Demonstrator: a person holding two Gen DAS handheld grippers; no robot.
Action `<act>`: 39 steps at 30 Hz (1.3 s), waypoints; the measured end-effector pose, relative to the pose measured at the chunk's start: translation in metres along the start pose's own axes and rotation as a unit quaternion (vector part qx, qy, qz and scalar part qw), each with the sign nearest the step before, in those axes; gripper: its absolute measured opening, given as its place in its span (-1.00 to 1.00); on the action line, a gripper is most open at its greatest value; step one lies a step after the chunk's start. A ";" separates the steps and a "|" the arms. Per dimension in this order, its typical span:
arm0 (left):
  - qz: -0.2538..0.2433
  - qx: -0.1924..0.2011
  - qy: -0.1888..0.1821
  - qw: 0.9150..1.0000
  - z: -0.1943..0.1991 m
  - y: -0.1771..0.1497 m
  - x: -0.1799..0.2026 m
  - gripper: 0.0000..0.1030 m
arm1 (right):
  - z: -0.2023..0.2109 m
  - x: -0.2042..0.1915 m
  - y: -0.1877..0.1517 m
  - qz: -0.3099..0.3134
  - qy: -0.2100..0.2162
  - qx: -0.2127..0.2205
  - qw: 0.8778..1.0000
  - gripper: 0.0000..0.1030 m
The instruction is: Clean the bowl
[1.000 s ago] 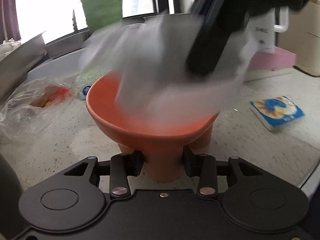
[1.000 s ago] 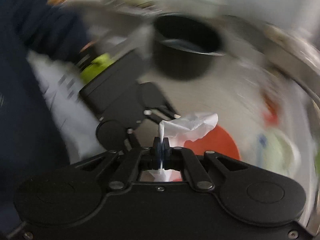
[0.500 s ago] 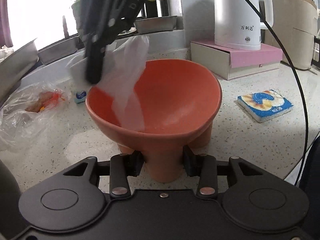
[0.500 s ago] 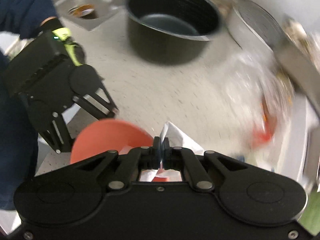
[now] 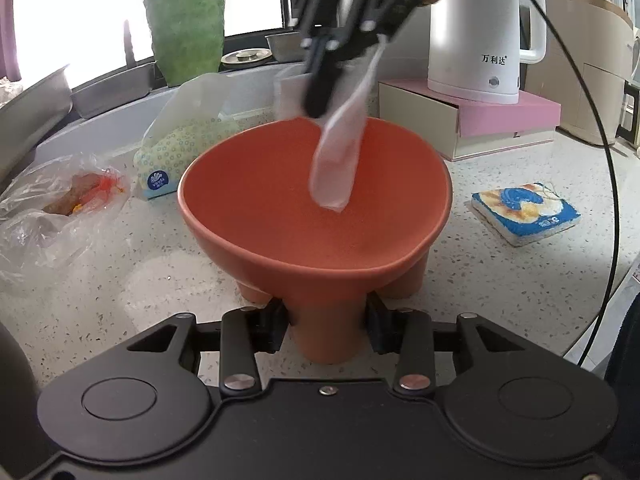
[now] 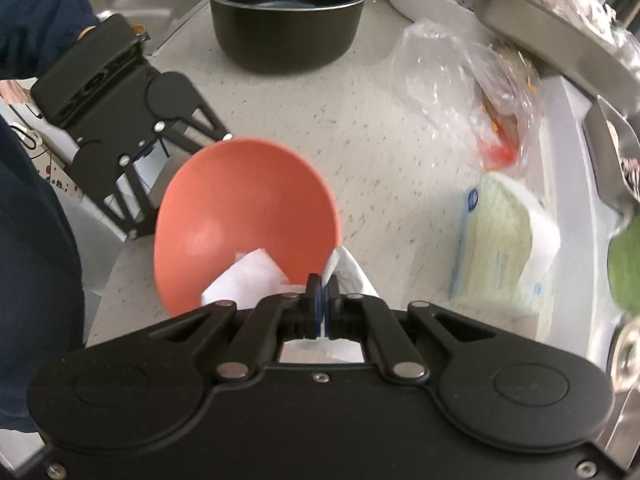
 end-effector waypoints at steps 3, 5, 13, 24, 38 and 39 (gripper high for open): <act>0.006 -0.002 -0.004 1.000 -0.001 0.000 -0.002 -0.26 | -0.001 -0.010 -0.004 -0.006 0.013 -0.004 1.000 -0.95; 0.009 -0.003 -0.008 1.000 -0.002 0.000 -0.004 -0.27 | -0.001 -0.023 -0.008 0.009 0.025 -0.012 1.000 -0.95; 0.017 -0.003 -0.013 1.000 -0.004 -0.001 -0.007 -0.27 | -0.013 -0.066 -0.003 0.031 0.078 -0.030 0.996 -0.95; 0.021 -0.003 -0.009 1.000 -0.007 0.001 -0.009 -0.27 | -0.033 -0.094 0.059 0.076 0.112 0.018 0.991 -0.95; 0.028 -0.004 -0.019 0.999 -0.009 0.001 -0.012 -0.27 | -0.030 -0.015 0.085 -0.001 0.011 0.062 0.998 -0.95; 0.028 -0.003 -0.021 0.999 -0.009 0.000 -0.012 -0.27 | -0.028 -0.007 0.079 -0.008 0.001 0.057 0.998 -0.95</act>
Point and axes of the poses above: each gripper's, at about its wrist camera, not at the fingertips, and z roughly against the way its jaws point, x to its right, y to its top, the point moved 3 cm from there along -z, roughly the way its jaws point, and after that the axes turned 15 degrees about -z, right-handed, at the moved point
